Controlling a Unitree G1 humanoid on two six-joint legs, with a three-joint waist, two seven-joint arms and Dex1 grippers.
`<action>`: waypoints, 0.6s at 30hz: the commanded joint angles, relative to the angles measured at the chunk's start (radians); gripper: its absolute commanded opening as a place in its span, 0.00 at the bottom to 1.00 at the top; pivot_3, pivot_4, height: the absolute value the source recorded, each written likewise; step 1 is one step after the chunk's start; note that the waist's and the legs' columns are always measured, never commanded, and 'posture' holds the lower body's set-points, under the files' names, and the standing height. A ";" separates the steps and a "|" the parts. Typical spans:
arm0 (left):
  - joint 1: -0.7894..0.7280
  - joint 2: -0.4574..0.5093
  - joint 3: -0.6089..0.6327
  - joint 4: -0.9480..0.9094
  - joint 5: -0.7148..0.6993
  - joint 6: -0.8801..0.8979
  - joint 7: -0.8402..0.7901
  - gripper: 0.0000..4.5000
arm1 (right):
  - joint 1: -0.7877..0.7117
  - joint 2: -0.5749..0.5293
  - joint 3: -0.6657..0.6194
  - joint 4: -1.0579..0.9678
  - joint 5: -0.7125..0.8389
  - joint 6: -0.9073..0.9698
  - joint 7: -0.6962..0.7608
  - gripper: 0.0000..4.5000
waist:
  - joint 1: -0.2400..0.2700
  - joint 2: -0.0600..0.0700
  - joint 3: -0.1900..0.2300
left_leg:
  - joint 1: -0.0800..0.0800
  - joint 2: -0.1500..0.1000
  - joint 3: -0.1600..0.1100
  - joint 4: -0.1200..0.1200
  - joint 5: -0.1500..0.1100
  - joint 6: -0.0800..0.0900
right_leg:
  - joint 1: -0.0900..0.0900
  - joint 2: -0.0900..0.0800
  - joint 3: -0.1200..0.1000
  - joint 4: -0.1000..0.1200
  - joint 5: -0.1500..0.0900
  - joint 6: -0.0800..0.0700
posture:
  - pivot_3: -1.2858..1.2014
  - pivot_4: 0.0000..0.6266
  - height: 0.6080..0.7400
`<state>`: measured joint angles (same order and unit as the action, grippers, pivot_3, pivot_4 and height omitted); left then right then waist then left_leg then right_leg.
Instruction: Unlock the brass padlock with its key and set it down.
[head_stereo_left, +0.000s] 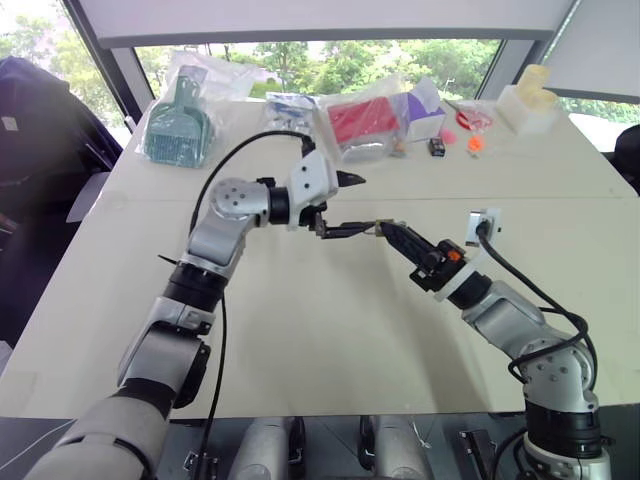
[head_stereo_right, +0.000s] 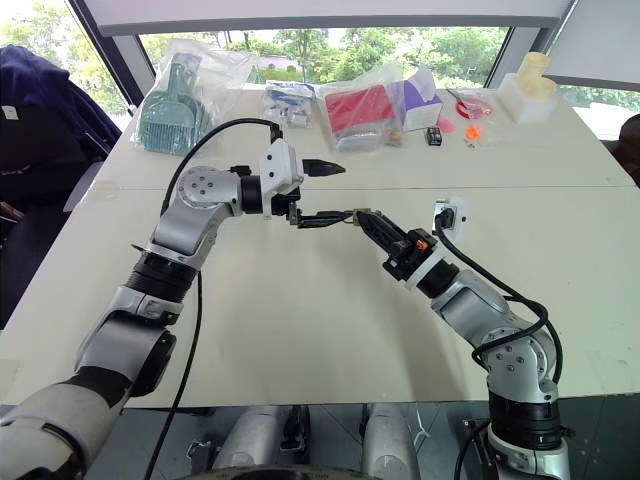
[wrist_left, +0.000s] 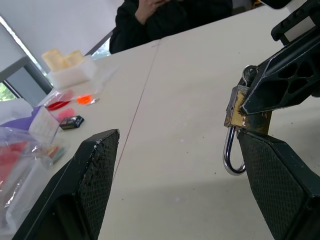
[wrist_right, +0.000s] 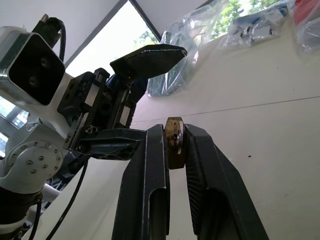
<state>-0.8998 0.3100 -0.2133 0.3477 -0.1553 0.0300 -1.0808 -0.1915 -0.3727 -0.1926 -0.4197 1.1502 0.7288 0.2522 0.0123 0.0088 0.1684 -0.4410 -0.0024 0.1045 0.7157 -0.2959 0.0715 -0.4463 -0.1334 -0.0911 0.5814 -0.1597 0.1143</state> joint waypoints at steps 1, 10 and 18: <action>0.005 0.011 0.018 -0.057 -0.028 0.021 -0.015 0.86 | -0.010 0.001 -0.007 -0.040 0.004 -0.013 0.010 0.00 | 0.000 0.000 0.000 | 0.000 0.000 0.000 0.000 0.000 0.000 | 0.000 0.000 0.000 0.000 0.000 0.000 | 0.52 0.24 0.96; 0.047 0.026 -0.014 -0.071 -0.011 0.043 -0.047 0.86 | -0.015 0.001 -0.009 -0.044 0.015 -0.009 0.009 0.00 | 0.000 0.000 0.000 | 0.000 0.000 0.000 0.000 0.000 0.000 | 0.000 0.000 0.000 0.000 0.000 0.000 | 0.52 0.24 0.96; 0.000 -0.016 -0.002 0.020 0.016 -0.024 -0.005 0.86 | 0.009 0.009 0.016 -0.079 0.049 0.013 0.008 0.00 | 0.000 0.000 0.000 | 0.000 0.000 0.000 0.000 0.000 0.000 | 0.000 0.000 0.000 0.000 0.000 0.000 | 0.52 0.24 0.96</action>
<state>-0.8661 0.2982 -0.2225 0.3741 -0.1452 0.0337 -1.0987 -0.1837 -0.3706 -0.1782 -0.4489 1.1712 0.7436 0.2530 0.0127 0.0088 0.1684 -0.4409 -0.0025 0.1044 0.7157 -0.2958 0.0713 -0.4463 -0.1334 -0.0911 0.5813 -0.1598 0.1141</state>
